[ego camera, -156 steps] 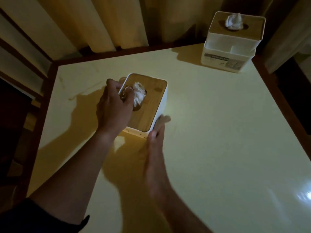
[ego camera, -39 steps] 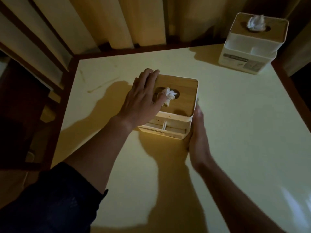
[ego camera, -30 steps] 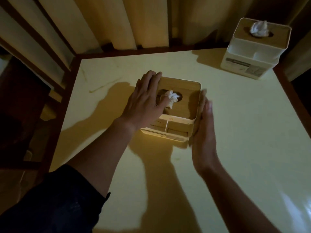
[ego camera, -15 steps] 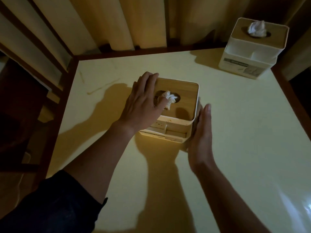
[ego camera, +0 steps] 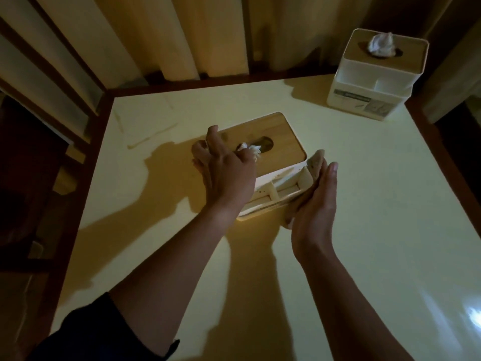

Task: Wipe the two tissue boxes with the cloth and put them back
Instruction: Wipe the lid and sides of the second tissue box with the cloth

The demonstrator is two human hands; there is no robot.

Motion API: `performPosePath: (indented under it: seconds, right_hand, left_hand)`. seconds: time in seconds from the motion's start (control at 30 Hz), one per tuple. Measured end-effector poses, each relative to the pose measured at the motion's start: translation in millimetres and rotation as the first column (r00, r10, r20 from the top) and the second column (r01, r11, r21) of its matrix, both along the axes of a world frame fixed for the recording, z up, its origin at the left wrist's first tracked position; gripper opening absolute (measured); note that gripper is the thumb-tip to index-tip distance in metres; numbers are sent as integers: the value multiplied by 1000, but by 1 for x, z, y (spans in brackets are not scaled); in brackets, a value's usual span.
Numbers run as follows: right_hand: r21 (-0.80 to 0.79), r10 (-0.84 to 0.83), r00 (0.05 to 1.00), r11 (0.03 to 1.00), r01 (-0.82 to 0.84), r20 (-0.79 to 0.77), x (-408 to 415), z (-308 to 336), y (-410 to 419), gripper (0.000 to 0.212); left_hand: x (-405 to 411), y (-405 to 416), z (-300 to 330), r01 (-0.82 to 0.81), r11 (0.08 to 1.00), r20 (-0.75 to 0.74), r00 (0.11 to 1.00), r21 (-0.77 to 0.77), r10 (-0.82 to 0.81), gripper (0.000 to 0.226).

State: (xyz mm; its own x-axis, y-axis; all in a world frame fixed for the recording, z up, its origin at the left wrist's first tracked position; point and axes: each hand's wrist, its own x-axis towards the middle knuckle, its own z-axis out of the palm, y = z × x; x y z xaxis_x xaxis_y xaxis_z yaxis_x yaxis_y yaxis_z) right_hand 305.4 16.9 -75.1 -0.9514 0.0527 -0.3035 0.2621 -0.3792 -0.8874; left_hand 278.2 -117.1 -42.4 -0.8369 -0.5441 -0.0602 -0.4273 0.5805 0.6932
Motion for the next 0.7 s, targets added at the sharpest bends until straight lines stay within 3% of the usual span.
performPosePath:
  seconds: [0.13, 0.23, 0.33, 0.43, 0.6, 0.7]
  right_hand:
    - [-1, 10, 1000, 1000, -10, 1, -5, -3, 1, 78]
    - [-22, 69, 998, 997, -69, -1, -13, -7, 3, 78]
    - [-31, 86, 996, 996, -87, -16, -14, -10, -3, 76]
    - [51, 15, 1000, 999, -16, 16, -4, -12, -17, 91]
    - [-54, 1, 998, 999, -5, -68, 42, -5, -57, 107]
    - [128, 143, 988, 983, -134, -65, 89, 6, -89, 98]
  left_hand:
    - [2, -38, 4, 185, 965, -14, 982, -185, -191, 55]
    - [0, -63, 4, 264, 962, 5, 964, -65, -264, 54]
    - [1, -59, -3, 236, 972, -64, 970, -4, -236, 48]
    - [-1, -57, -5, 221, 974, -61, 973, -41, -223, 47]
    - [-1, -51, -7, 138, 990, -89, 986, -39, -141, 49]
    - [0, -50, -6, 108, 994, -78, 991, -15, -109, 55]
